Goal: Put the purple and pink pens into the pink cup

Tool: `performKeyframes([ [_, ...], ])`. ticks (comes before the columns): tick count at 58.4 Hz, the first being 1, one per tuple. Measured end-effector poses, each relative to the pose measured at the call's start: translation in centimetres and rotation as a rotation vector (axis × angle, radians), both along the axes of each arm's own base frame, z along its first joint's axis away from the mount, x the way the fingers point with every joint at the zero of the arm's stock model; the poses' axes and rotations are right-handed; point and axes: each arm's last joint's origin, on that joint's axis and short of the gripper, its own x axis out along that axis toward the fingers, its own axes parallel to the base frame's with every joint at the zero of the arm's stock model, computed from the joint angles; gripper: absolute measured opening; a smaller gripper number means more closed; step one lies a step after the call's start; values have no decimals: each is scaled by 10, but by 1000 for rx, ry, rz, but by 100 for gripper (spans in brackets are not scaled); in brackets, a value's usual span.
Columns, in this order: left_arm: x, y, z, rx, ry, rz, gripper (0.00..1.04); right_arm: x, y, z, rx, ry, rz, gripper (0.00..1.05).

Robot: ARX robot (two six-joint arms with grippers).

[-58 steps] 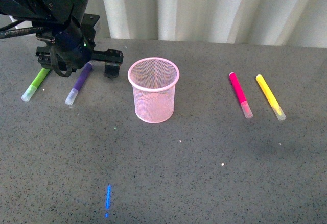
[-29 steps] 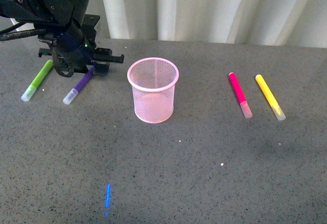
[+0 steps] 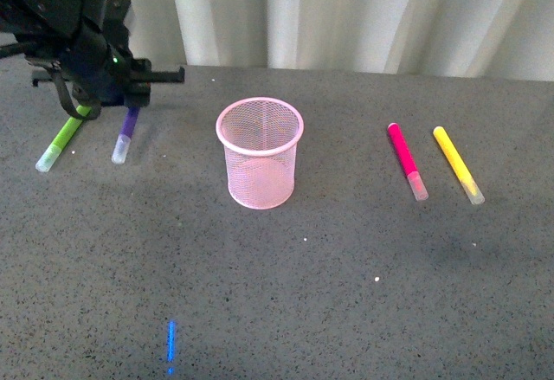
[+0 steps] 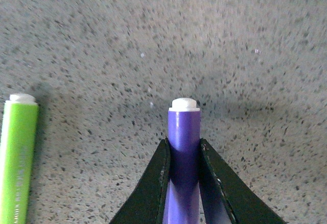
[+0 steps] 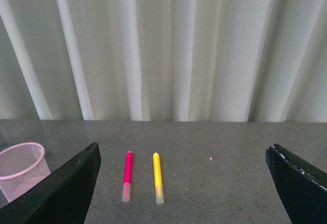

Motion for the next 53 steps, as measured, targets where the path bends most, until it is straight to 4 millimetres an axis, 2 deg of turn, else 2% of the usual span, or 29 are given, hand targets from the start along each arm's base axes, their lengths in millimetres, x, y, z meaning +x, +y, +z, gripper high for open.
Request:
performKeyframes([
  [5, -4, 5, 25, -35, -101, 25, 13, 0, 0, 0, 0, 0, 0, 98],
  [12, -16, 8, 75, -109, -283, 72, 13, 0, 0, 0, 0, 0, 0, 98],
  [16, -31, 9, 110, -157, -422, 94, 13, 0, 0, 0, 0, 0, 0, 98],
  [20, -47, 6, 138, -193, -533, 108, 13, 0, 0, 0, 0, 0, 0, 98],
  [28, -80, -10, 172, -267, -706, 113, 13, 0, 0, 0, 0, 0, 0, 98],
  [37, -106, -39, 178, -327, -810, 77, 13, 0, 0, 0, 0, 0, 0, 98],
  [47, -125, -79, 161, -415, -860, 11, 13, 0, 0, 0, 0, 0, 0, 98],
  [53, -133, -96, 150, -467, -867, 6, 13, 0, 0, 0, 0, 0, 0, 98],
])
